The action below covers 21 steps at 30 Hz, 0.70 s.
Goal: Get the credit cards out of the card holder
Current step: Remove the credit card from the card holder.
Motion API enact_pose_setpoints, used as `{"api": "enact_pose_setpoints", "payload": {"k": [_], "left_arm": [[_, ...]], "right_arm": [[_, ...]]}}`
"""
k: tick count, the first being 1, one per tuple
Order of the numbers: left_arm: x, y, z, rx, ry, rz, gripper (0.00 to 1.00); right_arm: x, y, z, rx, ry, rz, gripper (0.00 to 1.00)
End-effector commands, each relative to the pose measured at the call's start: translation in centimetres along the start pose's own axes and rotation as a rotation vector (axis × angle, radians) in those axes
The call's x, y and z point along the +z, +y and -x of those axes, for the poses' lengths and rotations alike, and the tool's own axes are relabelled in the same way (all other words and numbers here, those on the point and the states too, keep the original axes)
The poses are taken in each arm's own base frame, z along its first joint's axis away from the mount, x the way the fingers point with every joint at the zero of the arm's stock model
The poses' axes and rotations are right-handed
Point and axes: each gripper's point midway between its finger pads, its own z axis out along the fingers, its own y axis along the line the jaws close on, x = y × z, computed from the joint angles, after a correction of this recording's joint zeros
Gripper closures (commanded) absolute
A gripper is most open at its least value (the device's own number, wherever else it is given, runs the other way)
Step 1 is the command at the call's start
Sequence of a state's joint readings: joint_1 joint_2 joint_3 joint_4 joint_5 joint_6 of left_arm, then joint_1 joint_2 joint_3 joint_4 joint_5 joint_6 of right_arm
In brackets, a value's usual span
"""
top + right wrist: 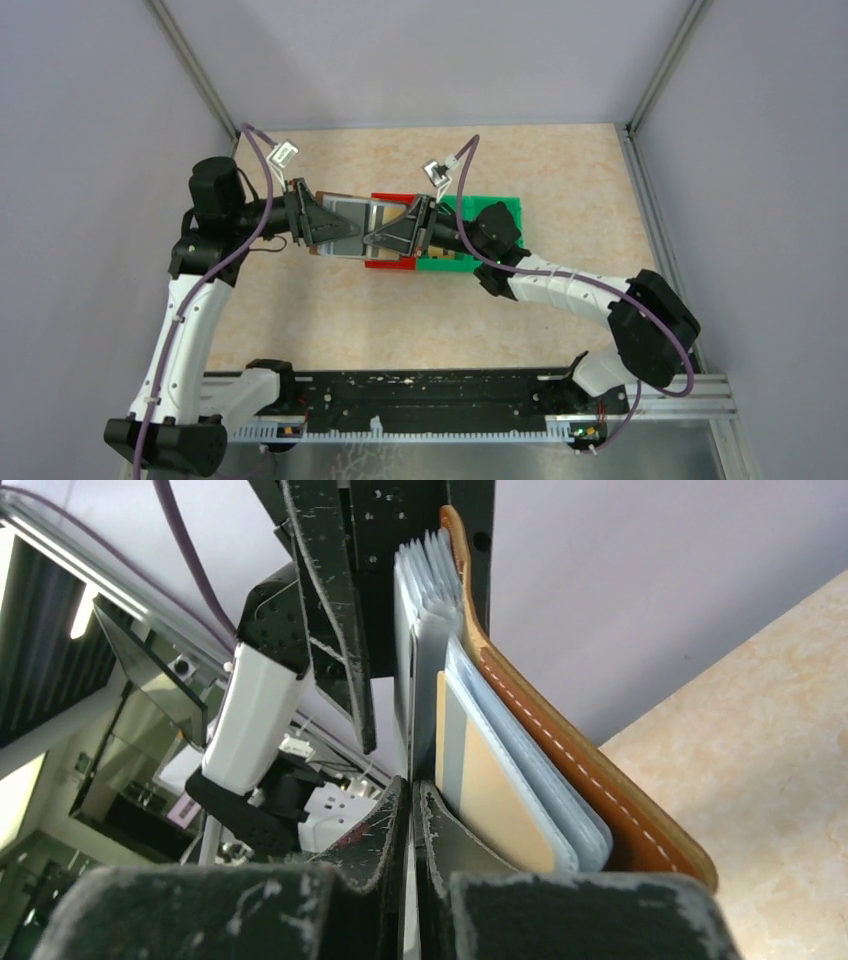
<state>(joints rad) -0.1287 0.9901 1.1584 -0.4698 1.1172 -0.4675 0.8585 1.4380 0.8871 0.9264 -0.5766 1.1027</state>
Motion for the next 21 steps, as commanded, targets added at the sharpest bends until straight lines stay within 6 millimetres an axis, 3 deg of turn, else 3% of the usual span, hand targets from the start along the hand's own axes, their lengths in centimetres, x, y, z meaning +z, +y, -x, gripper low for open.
{"api": "enact_pose_setpoints", "payload": {"k": [1,9,13,16,21], "left_arm": [[-0.2,-1.0,0.3,0.023,0.006,-0.020,0.50],[-0.4,-3.3,-0.3,-0.025,0.044,-0.159,0.51],[-0.7,-4.4,-0.6,-0.018,0.062,-0.224,0.57],[-0.8,-4.5,-0.5,-0.018,0.061,-0.227,0.60],[-0.6,-4.3,-0.3,-0.002,0.045,-0.215,0.57]], "right_arm": [[-0.6,2.2,2.4,-0.017,-0.124,0.076,1.00],[-1.1,2.0,2.8,-0.030,-0.159,0.046,1.00],[-1.5,1.8,2.8,-0.029,-0.177,0.030,1.00],[-1.8,1.8,2.9,-0.032,-0.187,0.029,1.00],[-2.3,1.7,3.2,-0.032,-0.218,0.021,1.00]]}}
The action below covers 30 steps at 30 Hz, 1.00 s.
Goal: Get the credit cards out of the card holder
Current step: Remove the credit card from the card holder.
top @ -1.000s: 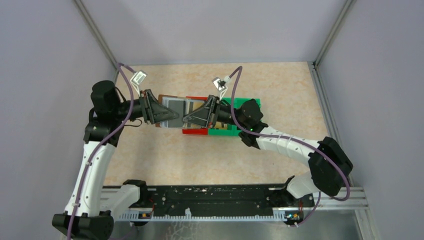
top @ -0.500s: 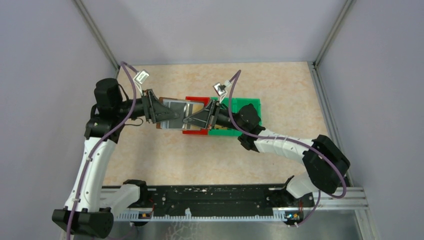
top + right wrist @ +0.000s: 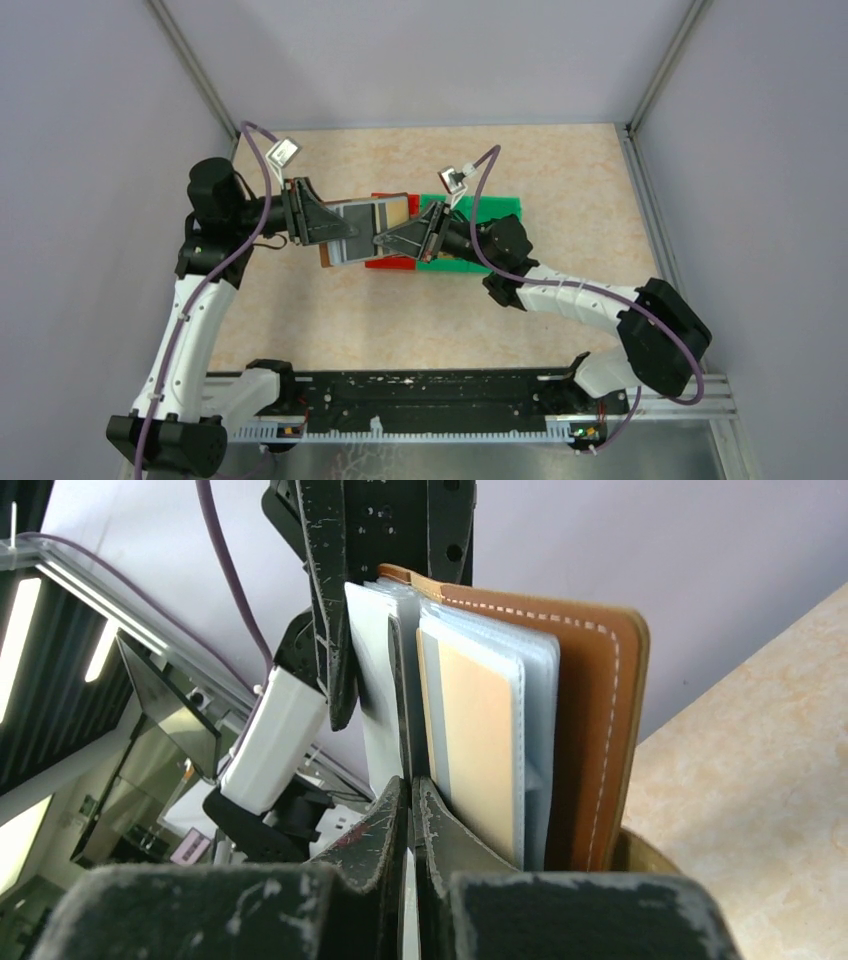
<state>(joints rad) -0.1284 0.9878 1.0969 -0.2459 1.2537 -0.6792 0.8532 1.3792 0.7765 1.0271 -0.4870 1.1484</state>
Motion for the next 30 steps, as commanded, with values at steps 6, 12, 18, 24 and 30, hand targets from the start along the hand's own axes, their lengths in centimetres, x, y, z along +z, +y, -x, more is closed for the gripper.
{"api": "enact_pose_setpoints", "payload": {"k": [6,12,18,24,30], "left_arm": [[-0.3,-1.6,-0.4,0.059,0.007,-0.035,0.59],[-0.3,-1.6,-0.3,0.065,0.012,-0.031,0.73],[-0.4,-2.1,-0.1,0.092,0.012,-0.030,0.75],[-0.4,-2.0,-0.4,0.086,0.027,-0.038,0.77],[-0.5,-2.3,-0.4,0.103,0.025,-0.039,0.84]], "right_arm": [[-0.2,1.7,2.6,-0.051,-0.114,0.040,1.00],[-0.5,1.6,2.3,-0.050,-0.111,0.036,1.00],[-0.9,1.5,2.2,-0.058,-0.115,0.028,1.00],[-0.4,2.4,2.0,-0.058,-0.076,0.070,0.87],[0.8,3.3,1.6,-0.053,-0.011,0.119,0.65]]}}
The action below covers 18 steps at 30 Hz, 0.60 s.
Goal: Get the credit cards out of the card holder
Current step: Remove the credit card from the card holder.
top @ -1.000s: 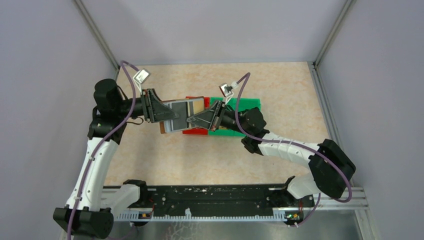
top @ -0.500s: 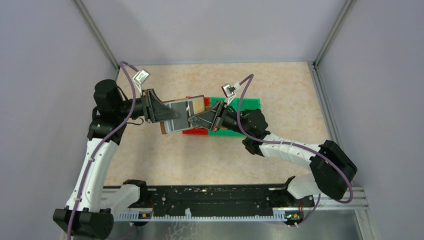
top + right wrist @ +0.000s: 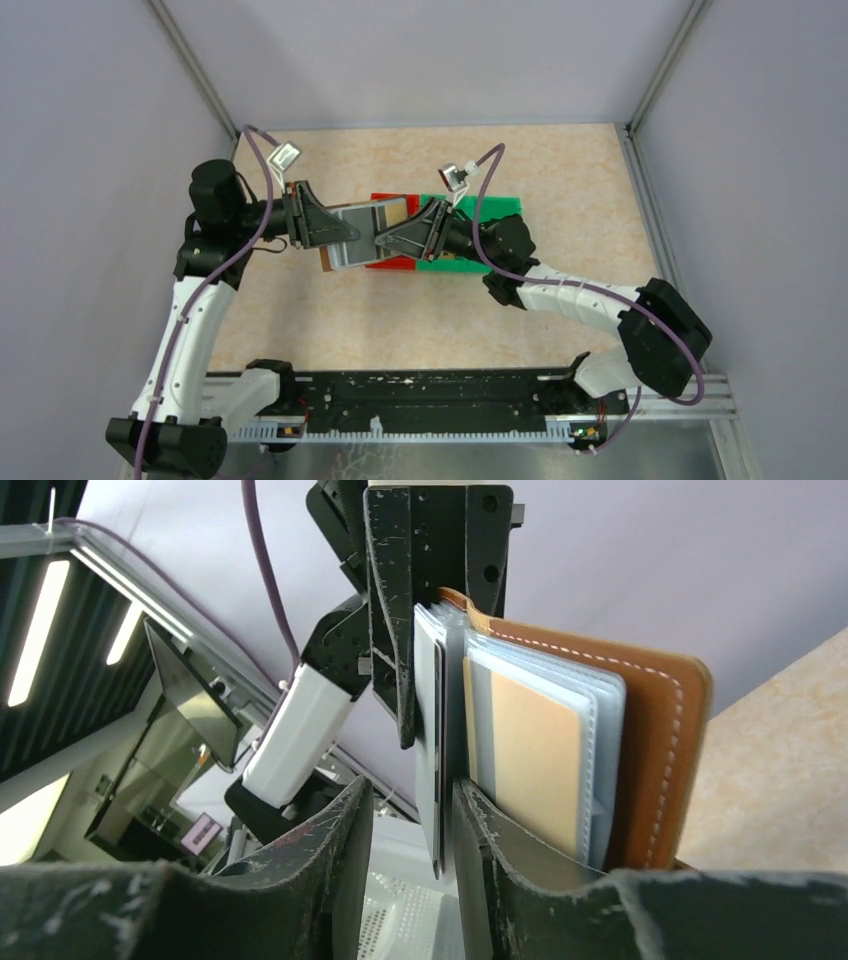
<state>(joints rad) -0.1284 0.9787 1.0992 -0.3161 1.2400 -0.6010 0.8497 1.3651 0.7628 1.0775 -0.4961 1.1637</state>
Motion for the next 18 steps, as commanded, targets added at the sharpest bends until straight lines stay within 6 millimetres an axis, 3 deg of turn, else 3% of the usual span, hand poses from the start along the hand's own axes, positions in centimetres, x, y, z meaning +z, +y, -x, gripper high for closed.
{"api": "enact_pose_setpoints", "payload": {"k": [1,4,10,18], "left_arm": [[-0.5,-2.8,0.2,0.085,0.019,-0.063,0.85],[-0.5,-2.8,0.3,0.093,0.018,-0.063,0.86],[-0.4,-2.7,0.3,0.086,0.019,-0.063,0.83],[-0.5,-3.0,0.1,0.071,0.039,-0.084,0.67]], "right_arm": [[1.4,2.2,1.2,-0.043,0.008,0.080,0.65],[1.8,2.3,1.0,-0.043,0.028,0.088,0.67],[2.0,2.6,1.2,-0.043,0.029,0.103,1.00],[0.7,2.9,2.1,-0.060,-0.018,0.105,1.00]]}}
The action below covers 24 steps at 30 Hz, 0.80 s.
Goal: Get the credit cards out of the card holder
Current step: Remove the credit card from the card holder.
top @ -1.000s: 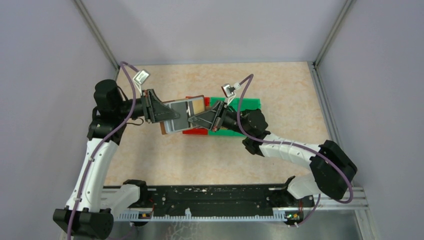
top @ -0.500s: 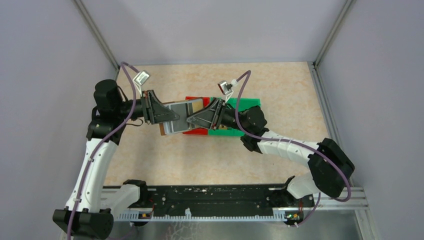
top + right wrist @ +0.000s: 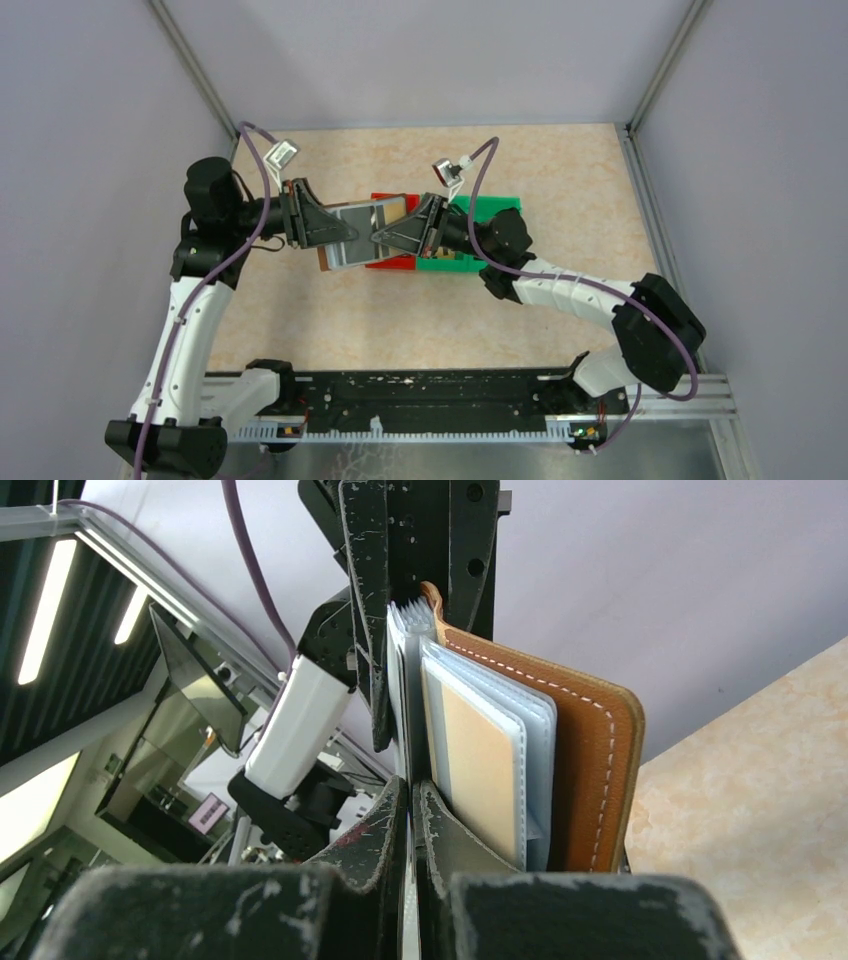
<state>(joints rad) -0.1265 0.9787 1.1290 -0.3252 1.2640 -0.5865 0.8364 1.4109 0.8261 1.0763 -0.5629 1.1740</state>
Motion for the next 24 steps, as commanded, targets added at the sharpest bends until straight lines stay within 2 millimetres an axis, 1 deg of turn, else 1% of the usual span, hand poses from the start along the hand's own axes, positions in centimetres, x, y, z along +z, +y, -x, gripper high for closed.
{"api": "enact_pose_setpoints", "payload": {"k": [1,5,11,13,18,24], "left_arm": [[-0.2,-1.9,-0.2,0.036,0.031,-0.063,0.66],[-0.2,-2.1,0.1,0.048,0.029,-0.068,0.62],[-0.3,-2.4,0.1,0.064,0.029,-0.070,0.60],[-0.3,-2.4,0.1,0.065,0.031,-0.073,0.62],[-0.3,-2.5,0.1,0.073,0.033,-0.077,0.72],[-0.4,-2.8,-0.1,0.075,0.046,-0.096,0.74]], "right_arm": [[-0.4,2.7,1.9,-0.058,-0.067,0.068,1.00],[-0.8,2.7,1.9,-0.055,-0.083,0.064,1.00],[-1.3,3.1,2.2,-0.062,-0.096,0.070,1.00],[-1.4,3.4,2.3,-0.063,-0.099,0.078,1.00],[-1.8,3.6,2.3,-0.063,-0.107,0.084,1.00],[-2.3,3.4,2.3,-0.054,-0.119,0.087,1.00]]}}
